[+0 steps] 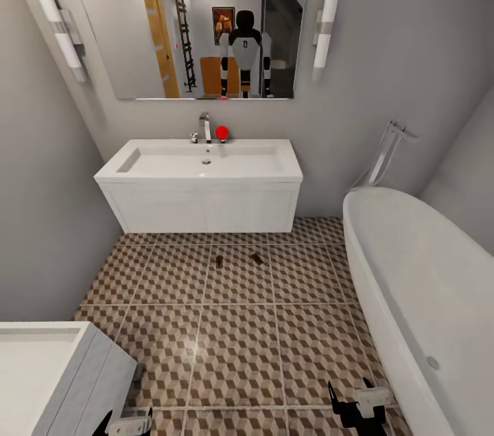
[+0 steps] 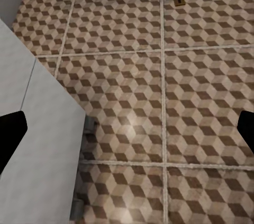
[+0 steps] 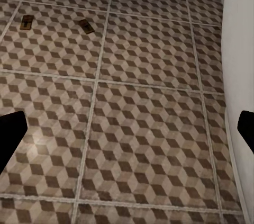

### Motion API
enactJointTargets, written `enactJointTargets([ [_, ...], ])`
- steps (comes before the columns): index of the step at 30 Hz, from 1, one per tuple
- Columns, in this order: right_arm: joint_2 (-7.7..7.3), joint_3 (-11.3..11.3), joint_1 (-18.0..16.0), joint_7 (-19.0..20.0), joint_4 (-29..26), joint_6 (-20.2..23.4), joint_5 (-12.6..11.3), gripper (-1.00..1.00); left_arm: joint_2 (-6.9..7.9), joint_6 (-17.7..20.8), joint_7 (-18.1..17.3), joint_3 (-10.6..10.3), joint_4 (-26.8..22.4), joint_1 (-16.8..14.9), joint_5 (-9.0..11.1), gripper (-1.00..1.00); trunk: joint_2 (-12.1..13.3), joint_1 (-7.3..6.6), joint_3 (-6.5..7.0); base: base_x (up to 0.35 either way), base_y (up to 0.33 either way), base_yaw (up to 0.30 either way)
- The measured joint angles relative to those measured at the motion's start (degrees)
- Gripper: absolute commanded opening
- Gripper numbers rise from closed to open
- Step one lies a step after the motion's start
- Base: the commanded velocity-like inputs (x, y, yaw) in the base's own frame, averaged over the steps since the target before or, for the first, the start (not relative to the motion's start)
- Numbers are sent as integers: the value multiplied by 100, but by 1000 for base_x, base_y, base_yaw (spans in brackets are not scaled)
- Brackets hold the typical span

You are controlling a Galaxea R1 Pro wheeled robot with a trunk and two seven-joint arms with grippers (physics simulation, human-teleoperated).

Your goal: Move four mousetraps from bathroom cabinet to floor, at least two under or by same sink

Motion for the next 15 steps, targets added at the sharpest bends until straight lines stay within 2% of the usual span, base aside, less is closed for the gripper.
enactJointTargets([
  [15,0,0,-1,0,-2,62,0,100,-18,7,0,0,0,4,0,100,0,0,0,0,0,0],
])
